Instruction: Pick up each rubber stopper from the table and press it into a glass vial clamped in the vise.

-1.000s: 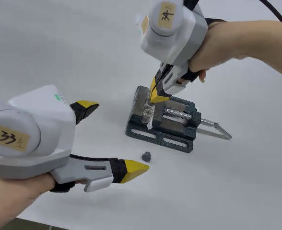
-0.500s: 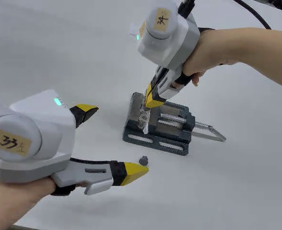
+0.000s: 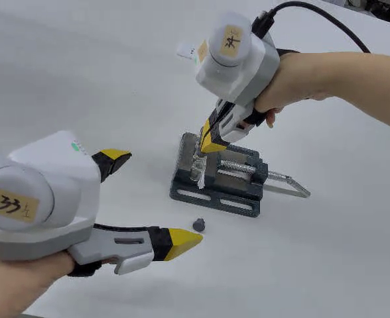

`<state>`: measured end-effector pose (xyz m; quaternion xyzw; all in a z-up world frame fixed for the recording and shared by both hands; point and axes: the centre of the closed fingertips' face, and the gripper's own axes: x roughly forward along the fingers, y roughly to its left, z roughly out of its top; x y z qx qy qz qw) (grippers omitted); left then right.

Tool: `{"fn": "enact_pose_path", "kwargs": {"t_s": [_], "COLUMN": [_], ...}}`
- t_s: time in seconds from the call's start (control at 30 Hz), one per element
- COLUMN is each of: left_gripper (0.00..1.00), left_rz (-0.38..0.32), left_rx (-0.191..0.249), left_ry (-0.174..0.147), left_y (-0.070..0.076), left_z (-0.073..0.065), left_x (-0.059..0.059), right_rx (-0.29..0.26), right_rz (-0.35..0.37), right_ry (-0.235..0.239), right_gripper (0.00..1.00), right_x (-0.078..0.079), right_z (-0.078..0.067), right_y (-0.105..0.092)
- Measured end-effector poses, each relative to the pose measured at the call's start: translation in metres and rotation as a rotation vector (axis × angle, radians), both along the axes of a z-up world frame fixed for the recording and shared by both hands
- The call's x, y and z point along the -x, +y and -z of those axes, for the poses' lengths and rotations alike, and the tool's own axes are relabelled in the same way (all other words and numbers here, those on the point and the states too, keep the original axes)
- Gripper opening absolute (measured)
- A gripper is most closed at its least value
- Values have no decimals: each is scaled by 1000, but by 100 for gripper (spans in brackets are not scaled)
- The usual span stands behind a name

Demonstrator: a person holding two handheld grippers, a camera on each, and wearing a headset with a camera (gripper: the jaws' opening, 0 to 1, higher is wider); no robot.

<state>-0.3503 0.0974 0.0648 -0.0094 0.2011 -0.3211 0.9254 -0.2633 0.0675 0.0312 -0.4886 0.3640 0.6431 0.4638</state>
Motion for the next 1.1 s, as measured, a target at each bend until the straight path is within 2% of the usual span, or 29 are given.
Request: {"fn": "enact_pose_path", "kwargs": {"t_s": [0.07,0.17,0.37,0.43,0.57,0.67,0.87,1.03,1.1], "left_gripper": [91,91,91,91,91,91,91,91,91], "left_rz": [-2,-4,-4,-5,-8,-10,-11,-5,-6], "left_rx": [-1,-3,-12,-13,-19,-23,-27,-38,-35], "left_ry": [-1,-2,-5,-6,-11,-15,-12,-17,-20], "left_y": [2,3,4,3,5,6,7,5,5], "left_z": [0,1,-1,-2,-4,-4,-2,0,-1], "left_x": [0,-1,0,1,1,1,3,5,5], "right_rx": [-20,-81,-175,-186,-214,-215,-222,-221,-223], "right_rz": [4,24,52,65,90,113,180,247,262], "right_ry": [-39,-63,-20,-11,11,29,78,86,91], "right_gripper": [1,12,21,24,24,24,23,22,20], "right_x": [-7,-9,17,26,45,56,75,80,80], "right_z": [-2,-9,-19,-20,-17,-10,21,42,45], "right_y": [2,8,3,-1,-11,-19,-29,-32,-32]}}
